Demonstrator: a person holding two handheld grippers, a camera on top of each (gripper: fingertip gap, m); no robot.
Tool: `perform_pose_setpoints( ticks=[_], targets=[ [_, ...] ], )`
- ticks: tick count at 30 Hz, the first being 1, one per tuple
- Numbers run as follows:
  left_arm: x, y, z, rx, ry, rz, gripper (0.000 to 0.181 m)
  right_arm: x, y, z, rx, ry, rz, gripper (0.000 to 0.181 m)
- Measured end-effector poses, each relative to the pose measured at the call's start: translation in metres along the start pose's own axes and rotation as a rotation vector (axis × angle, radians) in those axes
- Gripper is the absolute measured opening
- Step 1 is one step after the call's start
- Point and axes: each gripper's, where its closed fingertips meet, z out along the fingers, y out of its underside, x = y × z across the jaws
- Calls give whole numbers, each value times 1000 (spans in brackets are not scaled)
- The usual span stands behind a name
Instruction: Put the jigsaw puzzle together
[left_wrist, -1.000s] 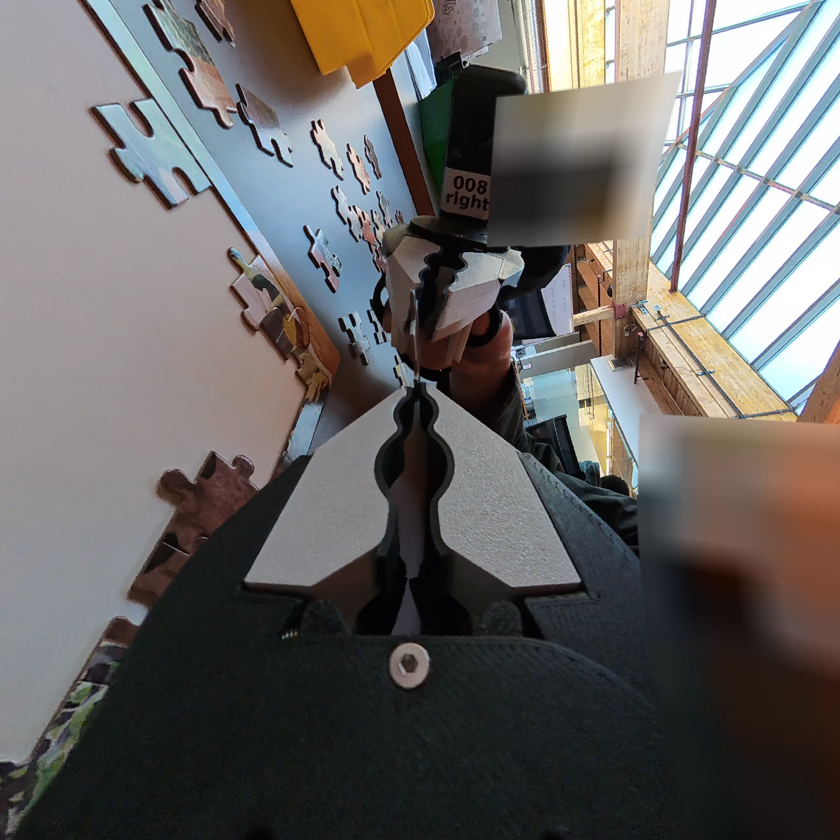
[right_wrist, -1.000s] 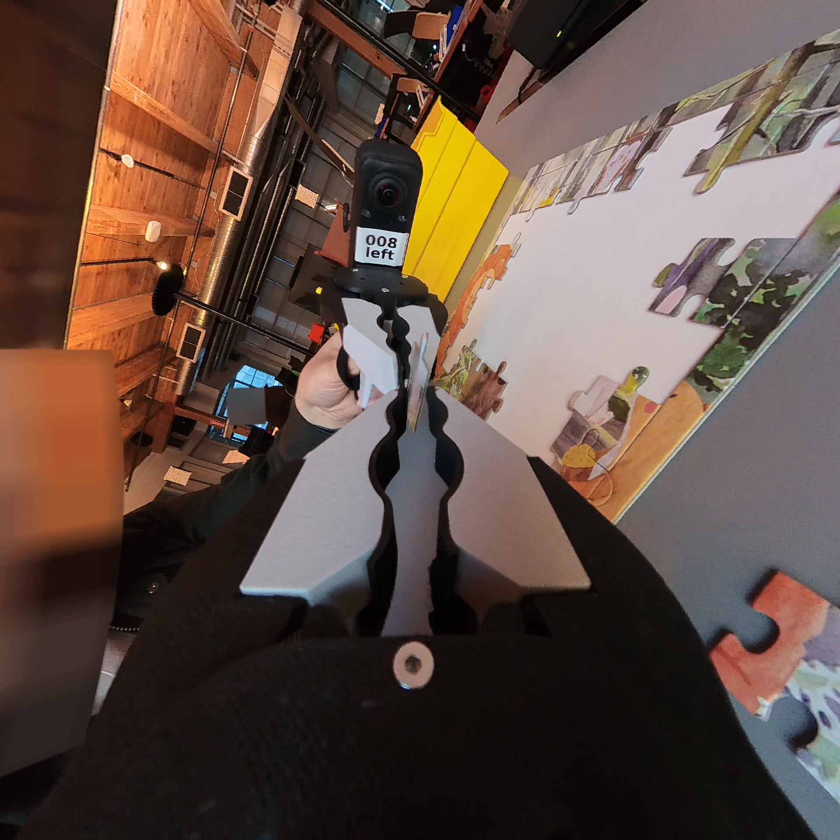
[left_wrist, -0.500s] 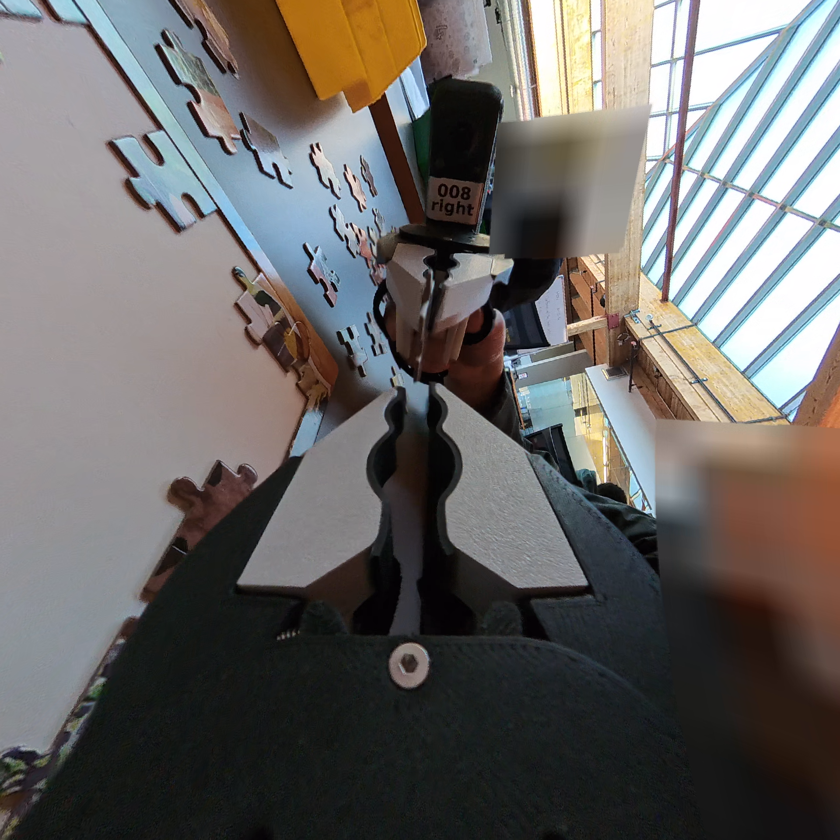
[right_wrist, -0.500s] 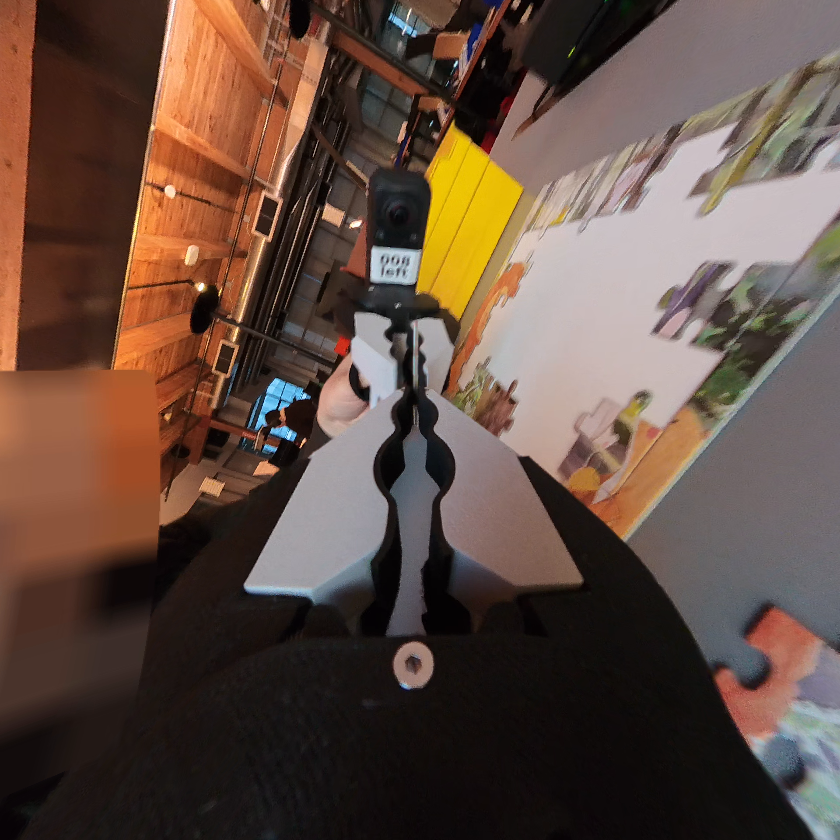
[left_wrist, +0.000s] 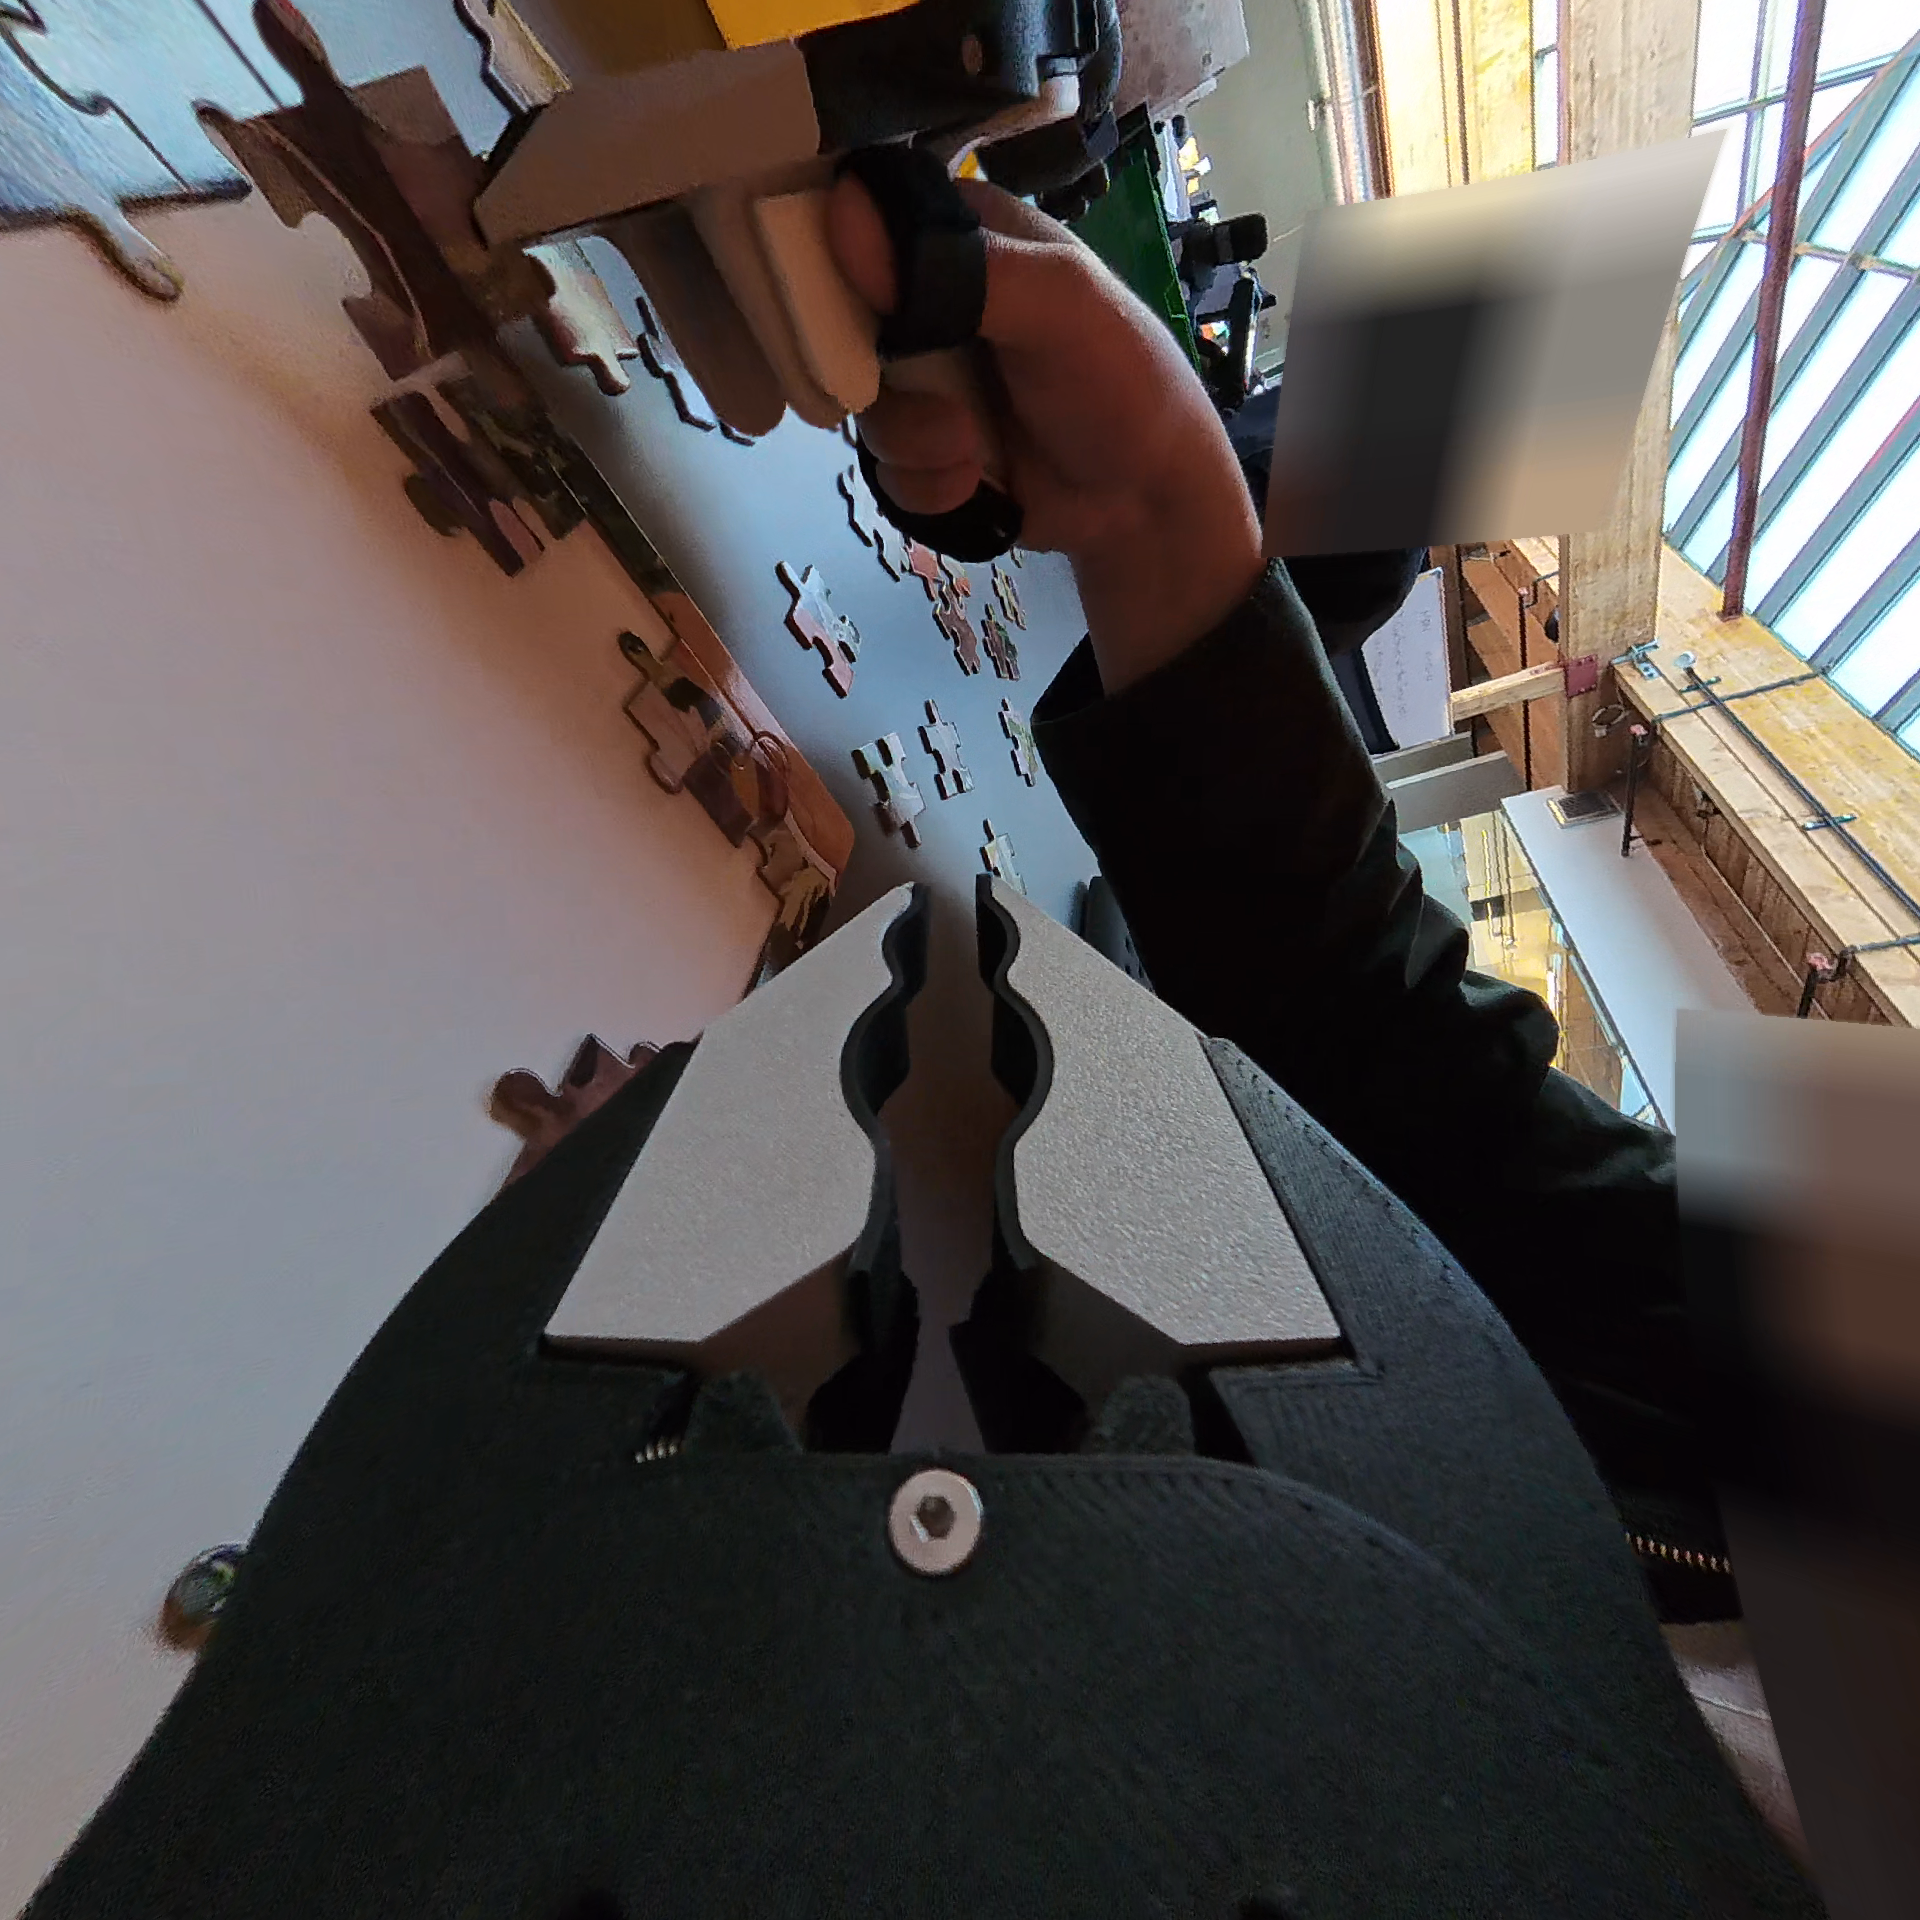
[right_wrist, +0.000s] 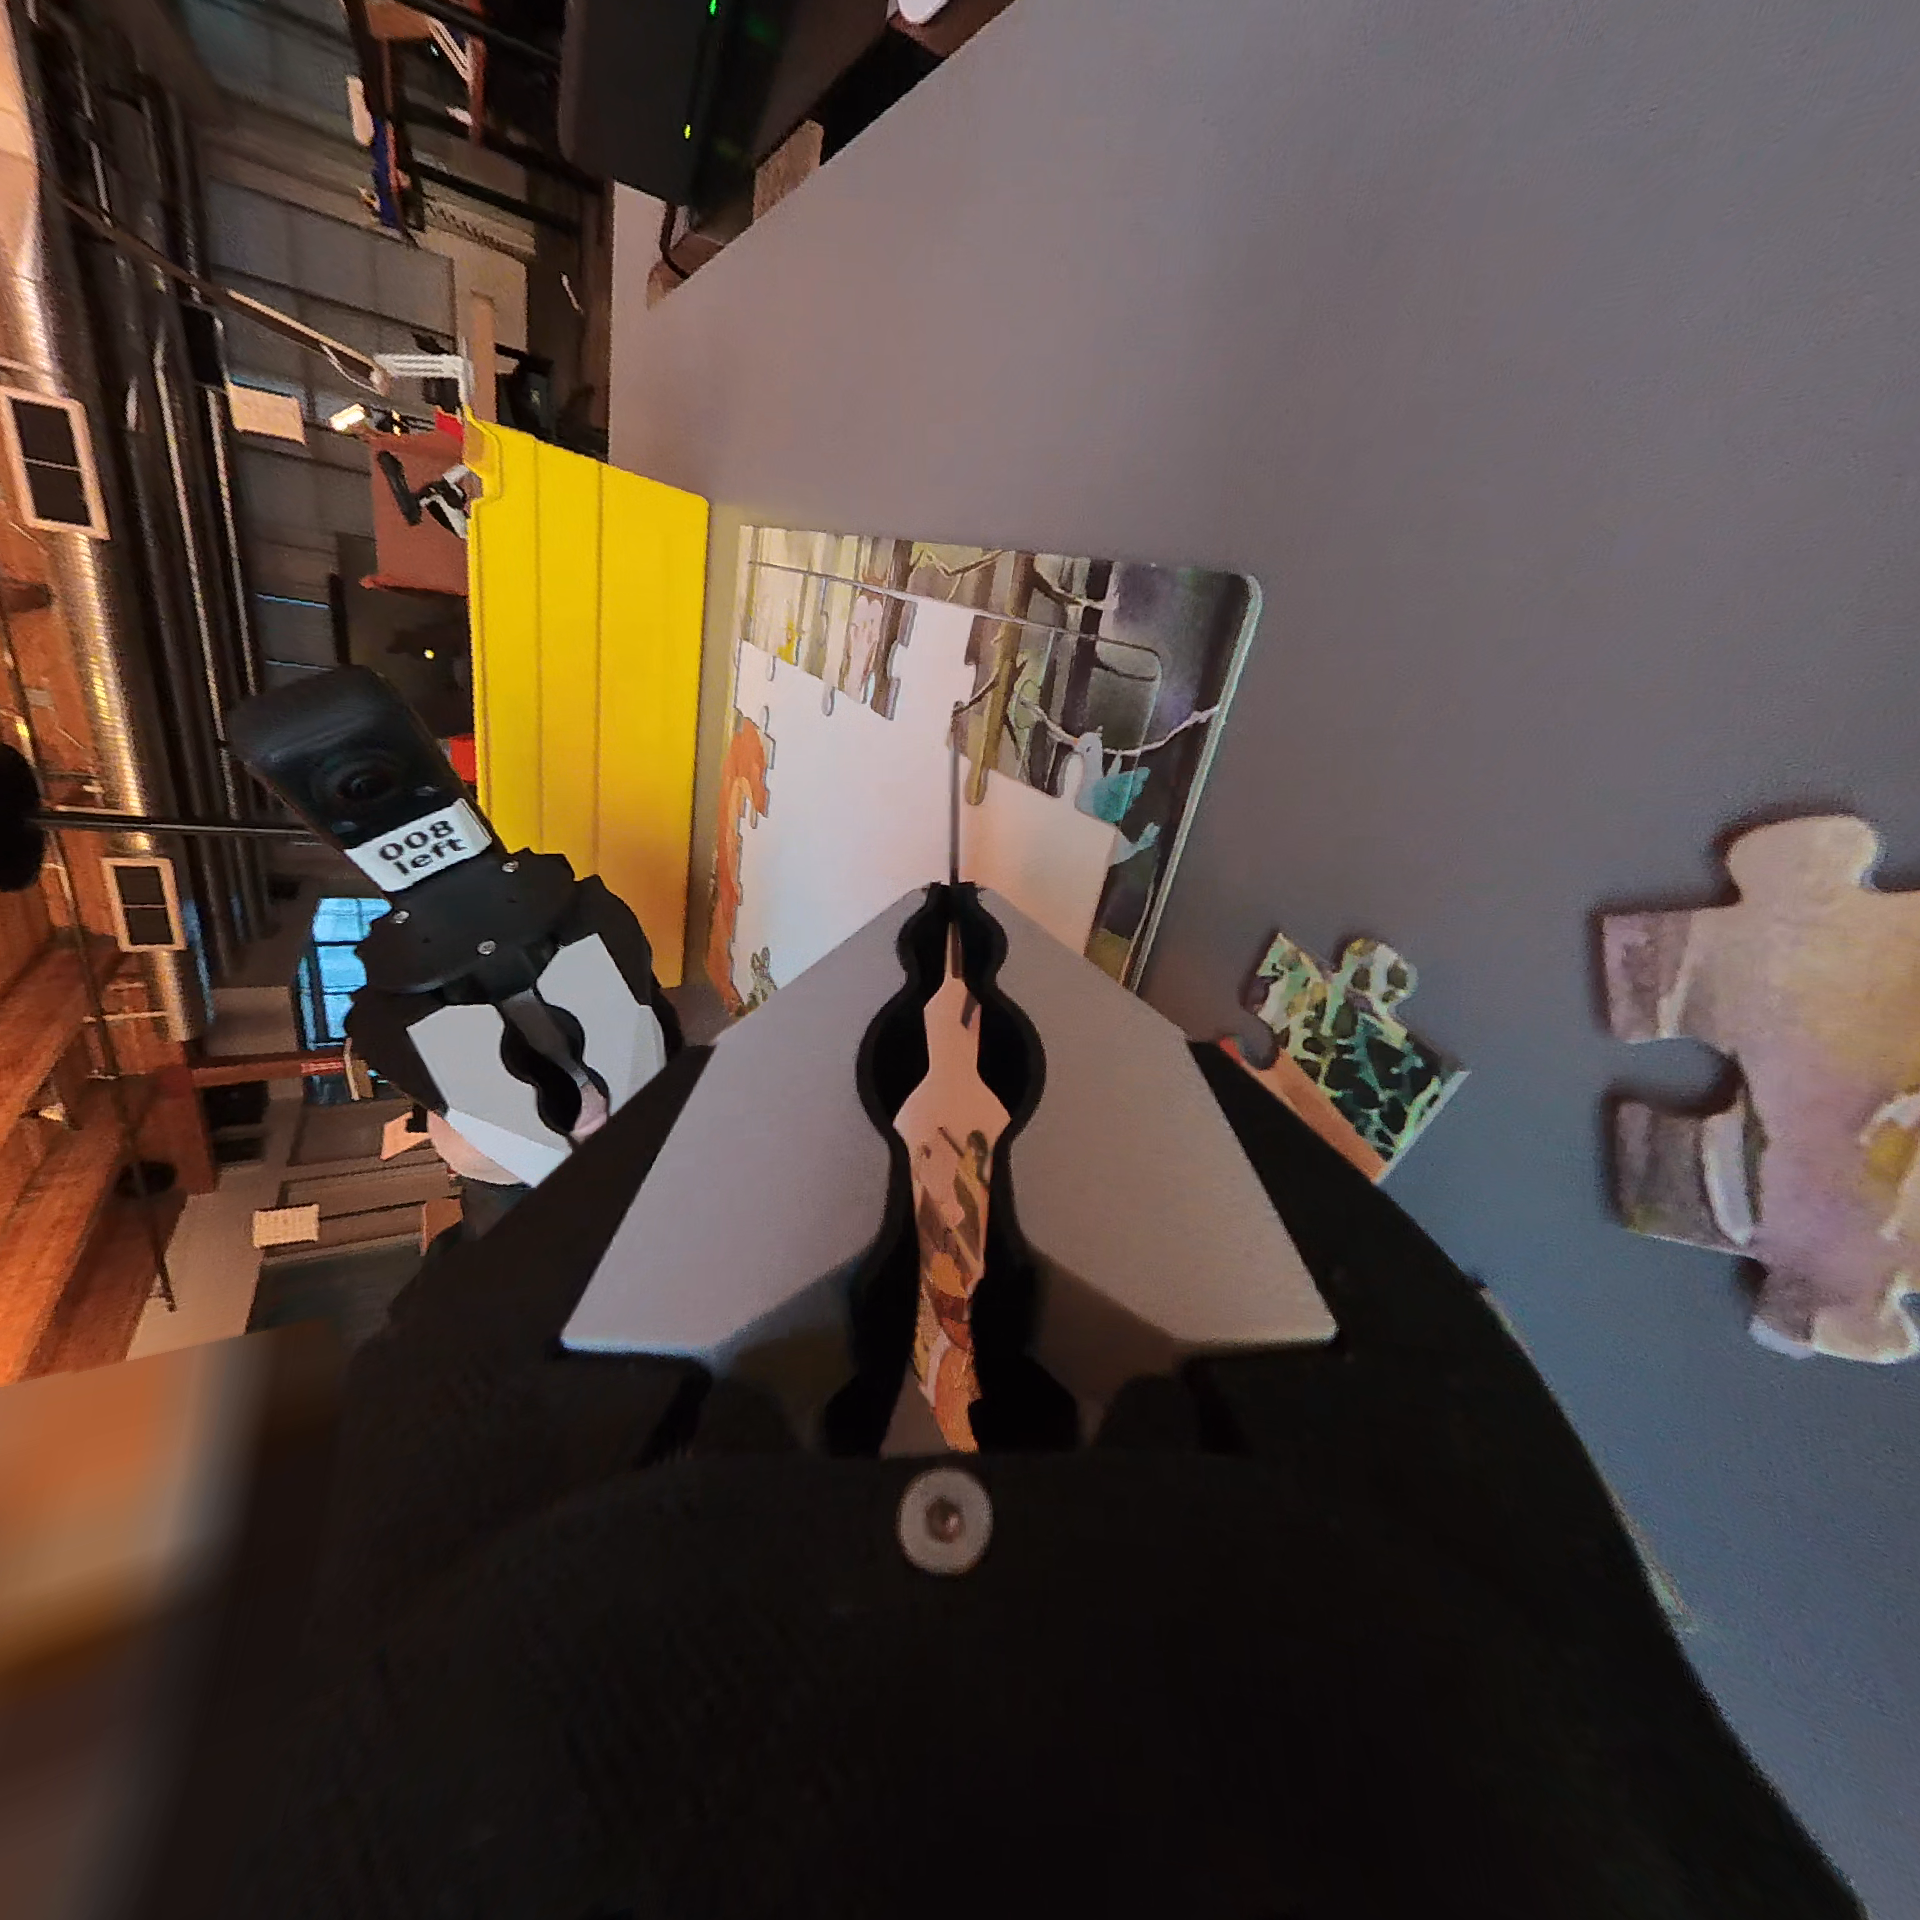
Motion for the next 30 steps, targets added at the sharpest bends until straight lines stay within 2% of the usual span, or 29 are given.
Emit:
perform_pose_setpoints(
  ticks=[10,15,19,23,25,27,30],
  targets=[
    [2,2,2,-12,20,-7,4,10,5,4,-44,95,-77,3],
    [0,2,2,-18,9,-17,3,15,8,-4,-91,224,-181,15],
    [0,2,2,-17,14,-26,3,-10,0,-16,-50,261,-348,16],
    [-1,-1,-1,2,1,-12,2,-60,6,-33,135,218,-605,15],
    [-7,-5,-5,17,-56,31,0,-75,13,-49,265,243,-731,12],
    [-17,-9,-10,23,-170,115,0,-71,16,-60,342,310,-831,11],
    [-29,-16,-16,0,-365,262,0,-32,18,-55,223,415,-846,15]
  ],
)
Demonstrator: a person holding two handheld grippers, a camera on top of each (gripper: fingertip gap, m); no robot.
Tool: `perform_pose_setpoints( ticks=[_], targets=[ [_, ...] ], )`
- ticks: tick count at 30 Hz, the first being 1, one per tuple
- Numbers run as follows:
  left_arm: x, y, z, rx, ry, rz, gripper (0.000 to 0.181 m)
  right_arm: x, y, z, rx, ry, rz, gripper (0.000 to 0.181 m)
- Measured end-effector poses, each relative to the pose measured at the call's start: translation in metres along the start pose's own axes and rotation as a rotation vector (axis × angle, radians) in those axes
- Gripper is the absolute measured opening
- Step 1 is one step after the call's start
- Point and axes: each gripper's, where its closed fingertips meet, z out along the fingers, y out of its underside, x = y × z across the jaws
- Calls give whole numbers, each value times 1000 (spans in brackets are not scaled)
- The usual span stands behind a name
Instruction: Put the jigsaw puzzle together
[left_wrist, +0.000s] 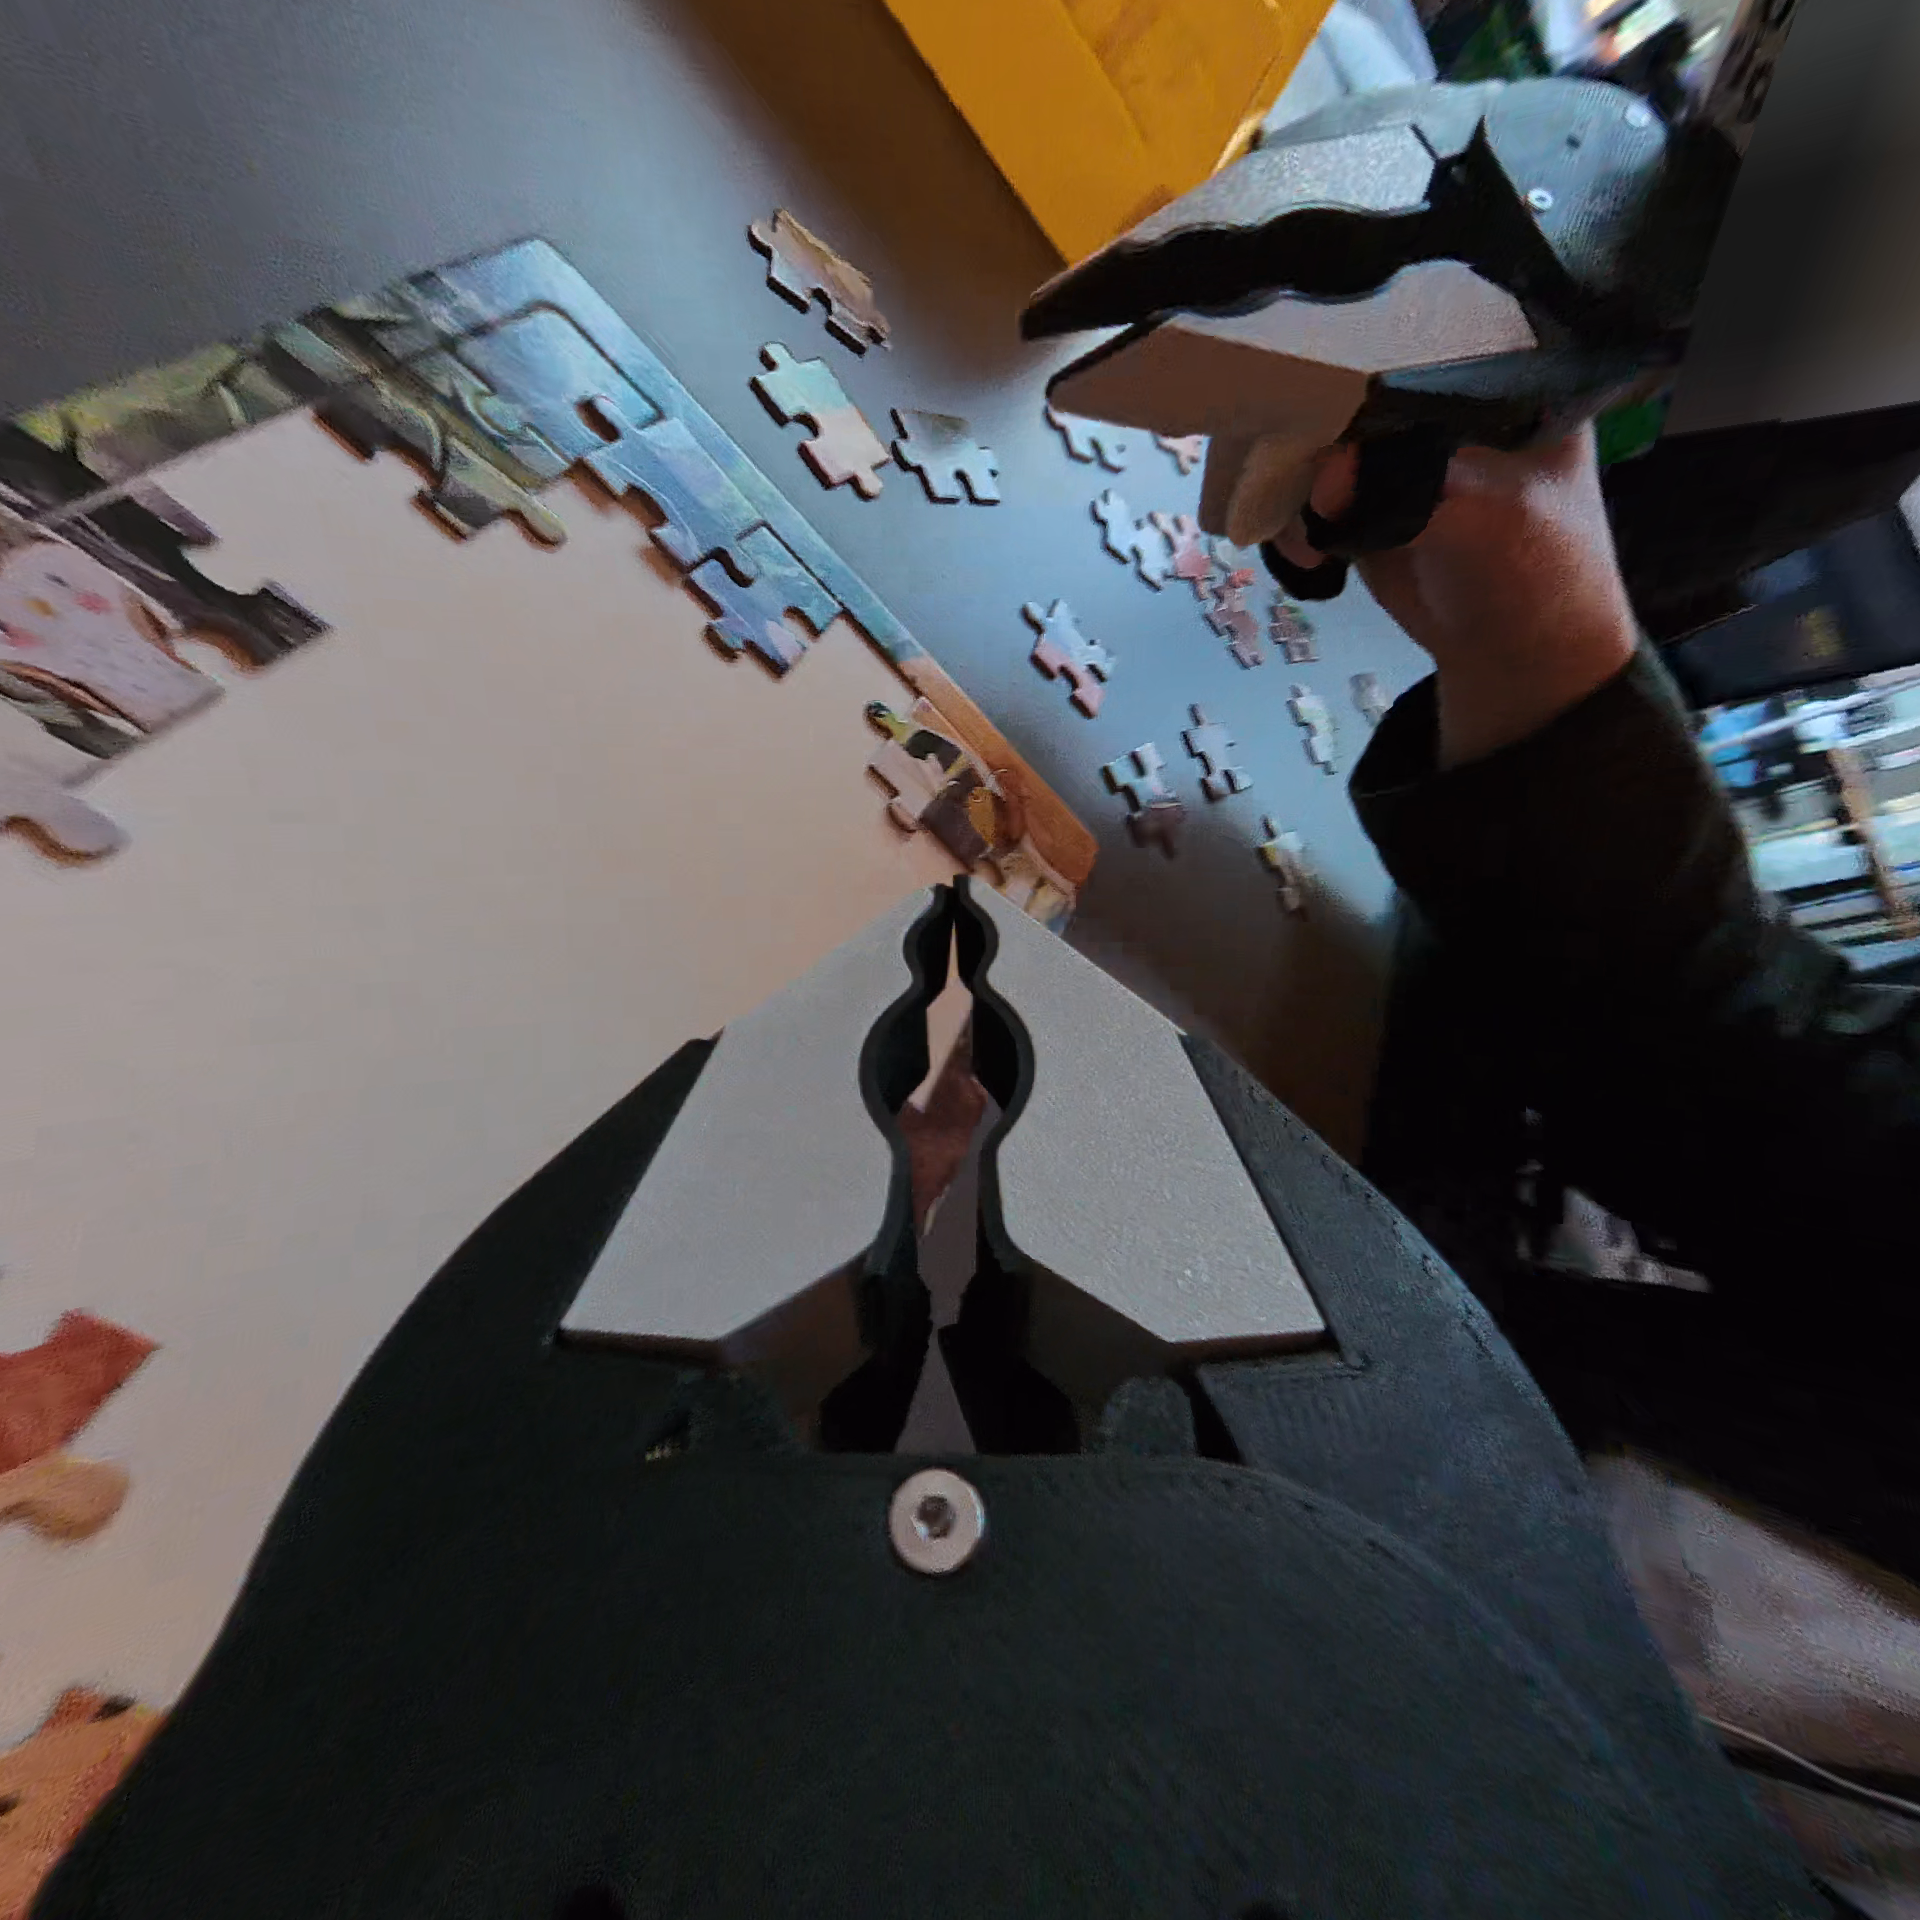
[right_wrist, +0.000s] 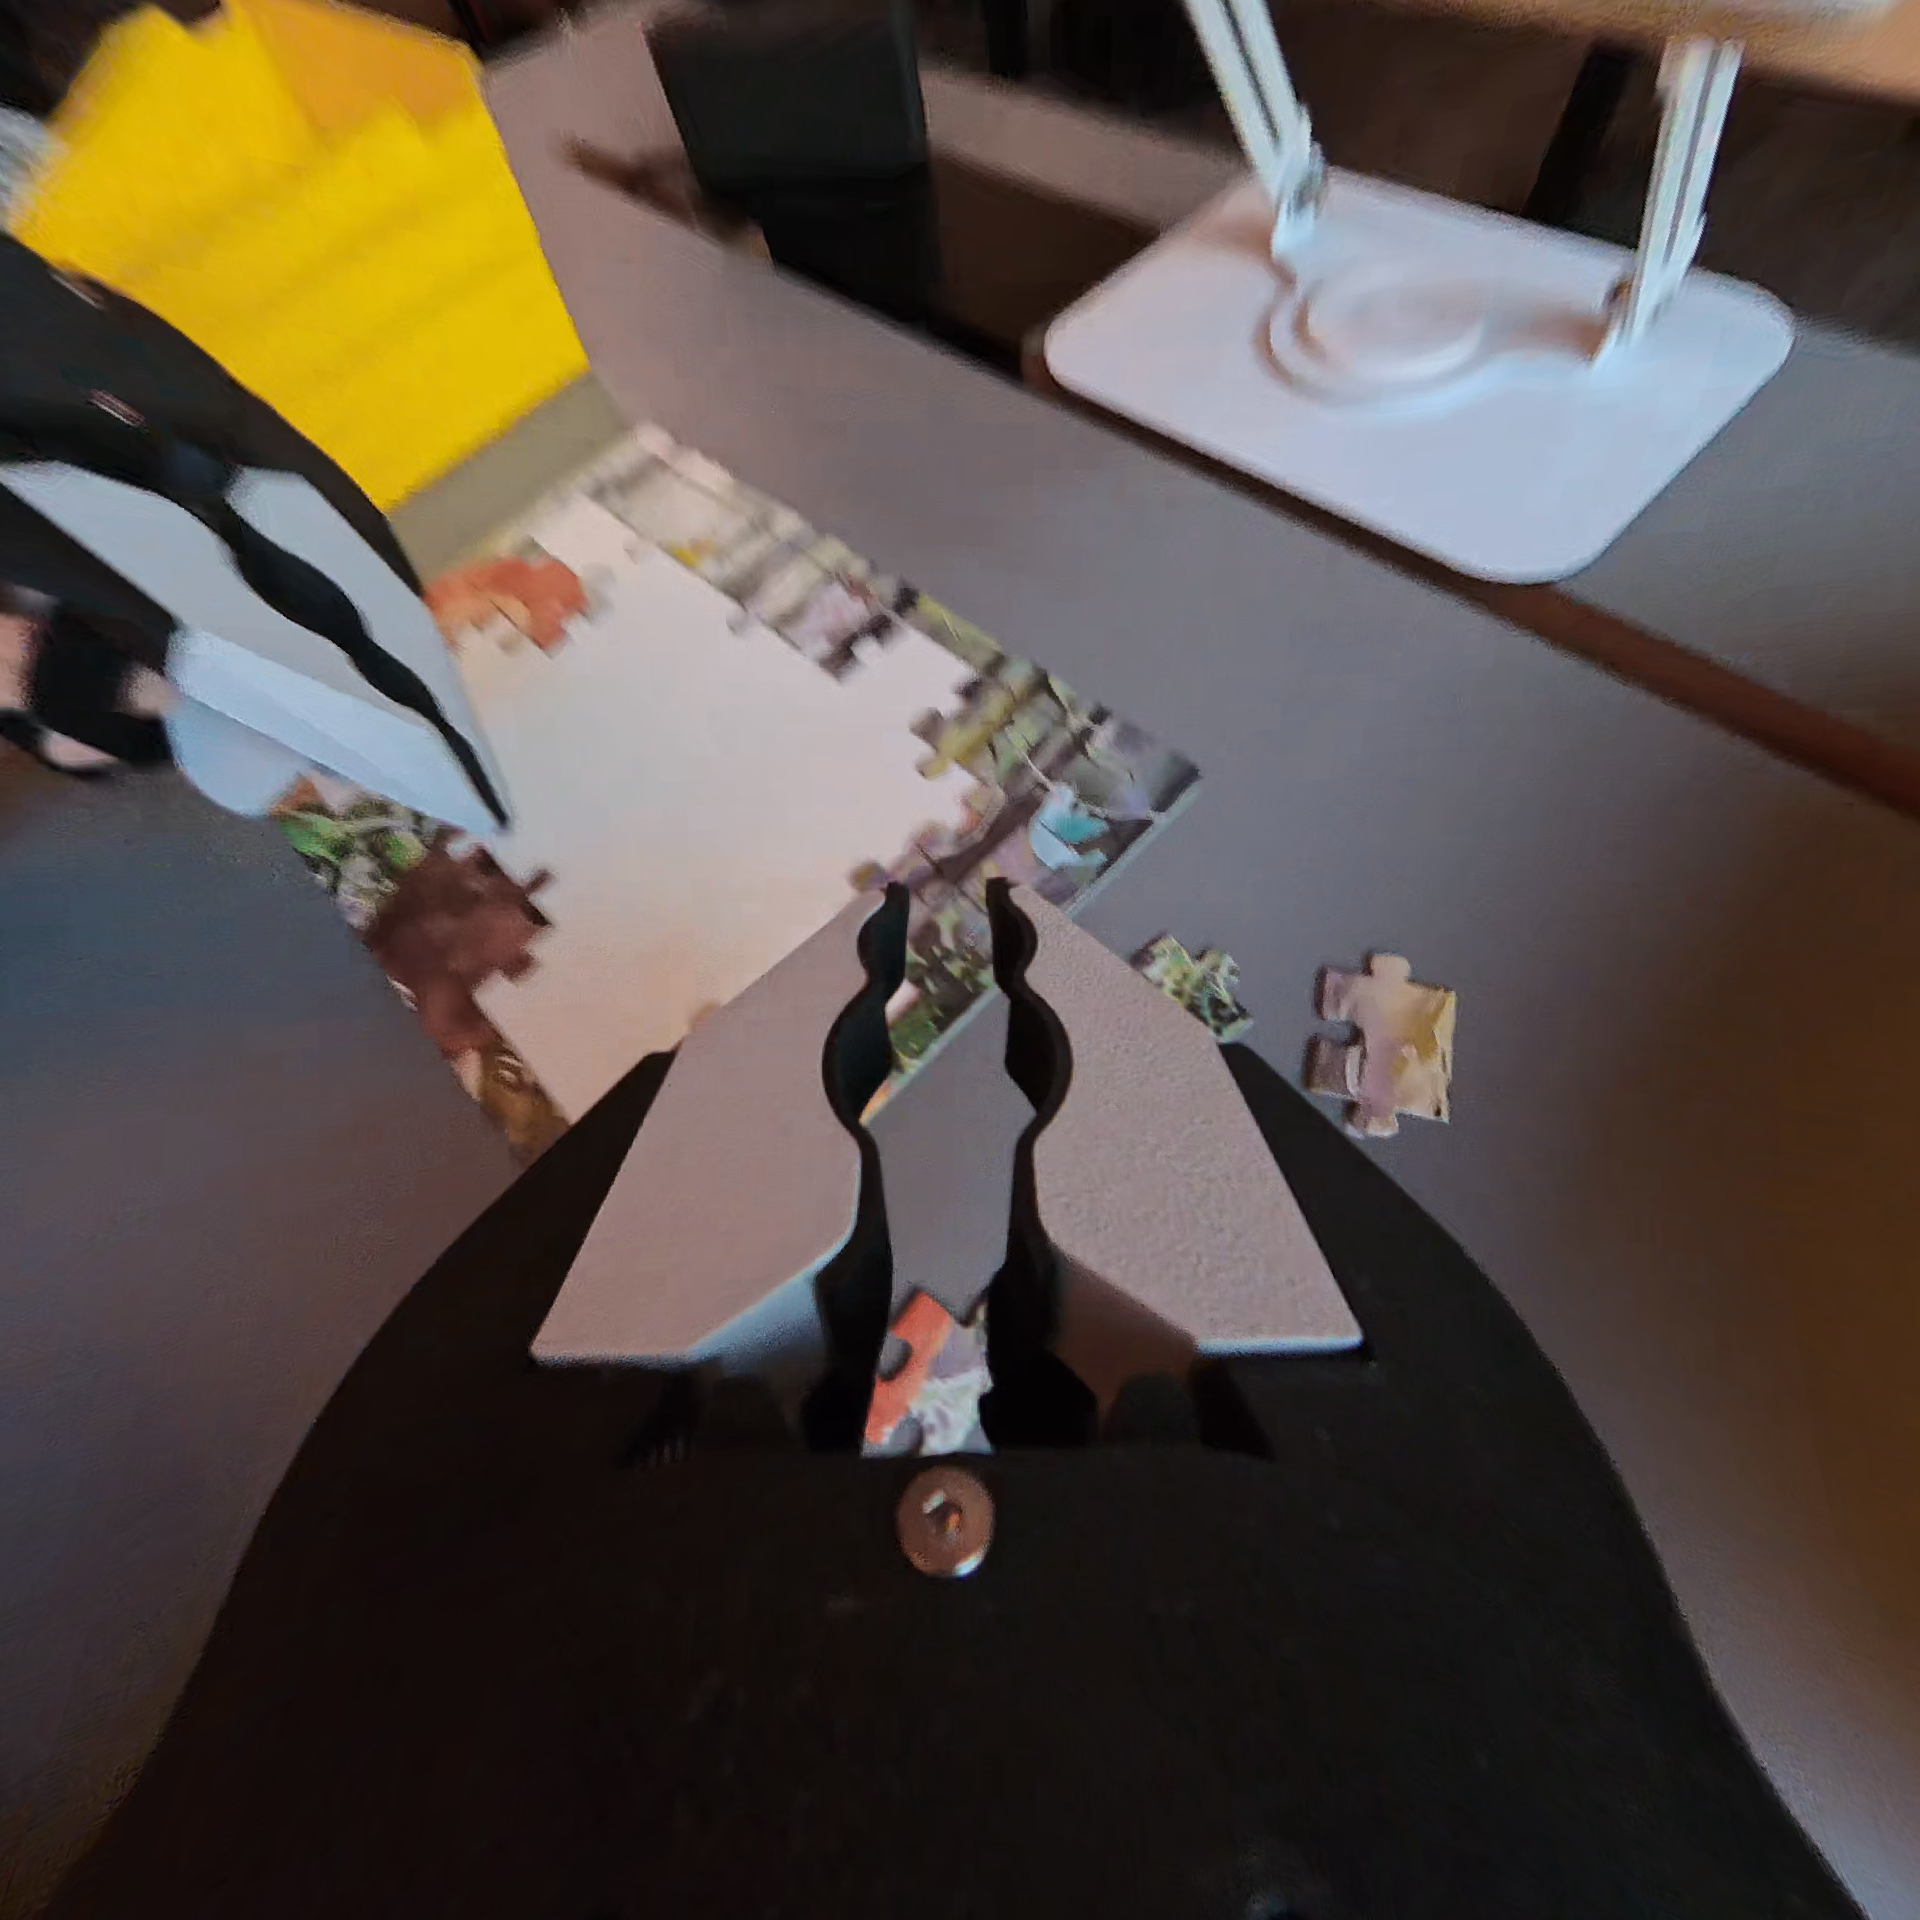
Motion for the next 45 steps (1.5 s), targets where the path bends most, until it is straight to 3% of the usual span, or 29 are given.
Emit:
perform_pose_setpoints(
  ticks=[4,7,9,12,19,23,45],
  targets=[
    [-6,-30,5,-34,-139,48,0,14,3,25,-124,-32,-12,8],
    [-24,-52,22,-143,-260,51,0,23,7,34,-265,-19,-28,0],
    [-39,-57,30,-190,-338,33,0,19,4,38,-250,-36,-3,0],
    [-46,-65,42,-158,-368,23,0,18,11,40,-263,-46,-12,0],
    [-45,-57,56,-196,-330,39,0,14,27,55,-317,-78,-34,0],
    [-51,-52,62,-227,-380,95,0,19,36,59,-362,-42,-73,0],
    [-55,-41,74,-271,-380,108,0,23,35,67,-331,-39,-60,0]
  ],
)
